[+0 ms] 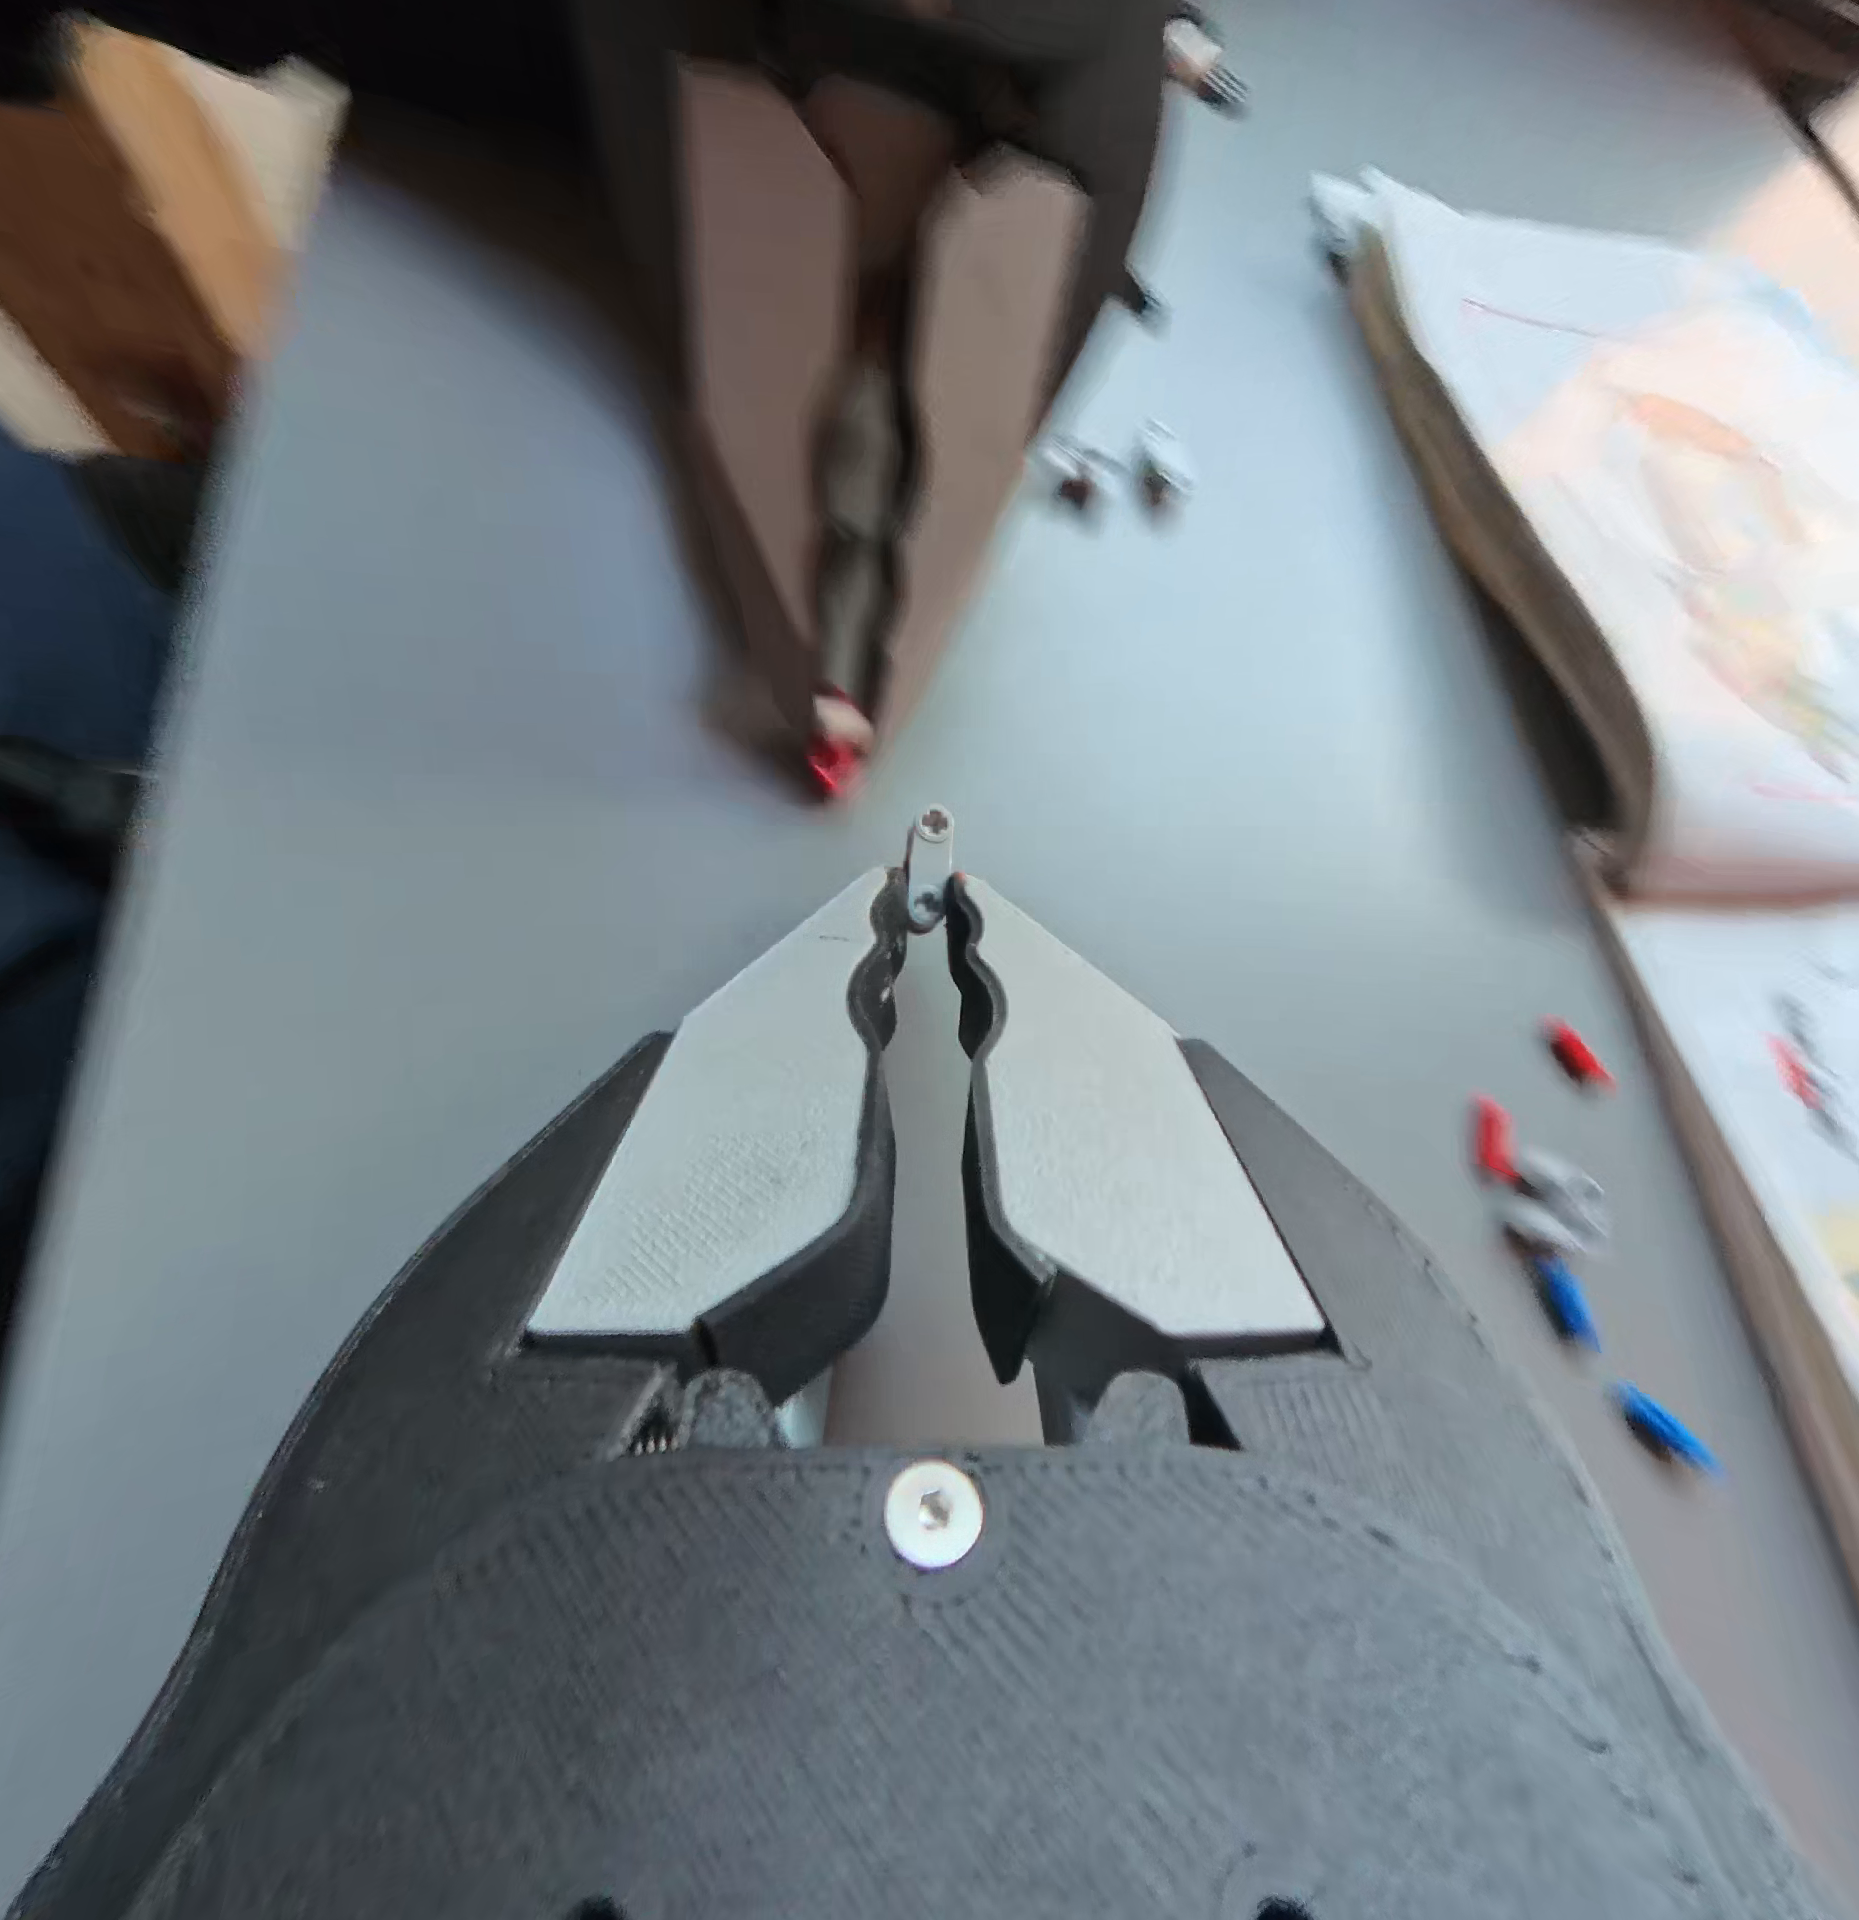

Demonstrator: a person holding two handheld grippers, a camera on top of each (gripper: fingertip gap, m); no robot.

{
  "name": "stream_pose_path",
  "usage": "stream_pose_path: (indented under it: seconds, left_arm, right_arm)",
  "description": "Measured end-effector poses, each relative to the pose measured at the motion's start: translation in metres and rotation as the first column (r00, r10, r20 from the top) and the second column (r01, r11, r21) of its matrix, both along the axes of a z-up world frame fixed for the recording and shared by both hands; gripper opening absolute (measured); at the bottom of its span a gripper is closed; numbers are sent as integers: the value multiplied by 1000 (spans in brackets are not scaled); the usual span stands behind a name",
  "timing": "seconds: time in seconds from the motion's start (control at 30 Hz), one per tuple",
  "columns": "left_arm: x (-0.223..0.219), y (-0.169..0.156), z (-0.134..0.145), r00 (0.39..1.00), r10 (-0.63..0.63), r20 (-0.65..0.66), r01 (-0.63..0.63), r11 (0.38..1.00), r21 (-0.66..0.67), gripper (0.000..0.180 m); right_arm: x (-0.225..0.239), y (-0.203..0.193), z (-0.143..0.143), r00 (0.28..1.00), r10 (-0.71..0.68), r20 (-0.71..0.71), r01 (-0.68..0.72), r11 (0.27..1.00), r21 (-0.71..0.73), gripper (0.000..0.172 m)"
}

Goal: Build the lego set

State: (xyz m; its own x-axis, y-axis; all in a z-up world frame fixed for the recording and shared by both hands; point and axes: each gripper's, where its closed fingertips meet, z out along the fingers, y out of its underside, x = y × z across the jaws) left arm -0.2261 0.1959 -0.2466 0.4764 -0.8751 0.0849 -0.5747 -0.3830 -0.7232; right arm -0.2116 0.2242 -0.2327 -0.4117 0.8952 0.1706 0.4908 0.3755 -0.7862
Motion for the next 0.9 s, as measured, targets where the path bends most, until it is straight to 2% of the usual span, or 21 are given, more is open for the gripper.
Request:
stream_pose_path:
  seconds: [0.1, 0.23, 0.63, 0.77, 0.9]
  left_arm:
    - [-8, 1, 3, 1000, 7, 19, -7, 1000, 6, 11]
    - [-8, 2, 8, 998, 14, 63, -14, 1000, -5, 13]
    - [-7, -1, 13, 996, 1, 89, -3, 1000, 15, 21]
    - [-9, 0, 21, 990, 15, 141, -18, 1000, 21, 24]
    - [-14, 5, 31, 976, 48, 211, -55, 998, 29, 28]
  right_arm:
    - [4, 24, -9, 995, -91, 44, 89, 995, 43, 5]
    - [5, 26, -10, 993, -90, 72, 91, 996, -8, 5]
    - [6, 26, -15, 991, -85, 103, 85, 996, 3, 11]
    - [6, 24, -13, 994, -72, 80, 71, 997, 21, 16]
    - [7, 25, 5, 997, -76, -26, 76, 997, -25, 16]
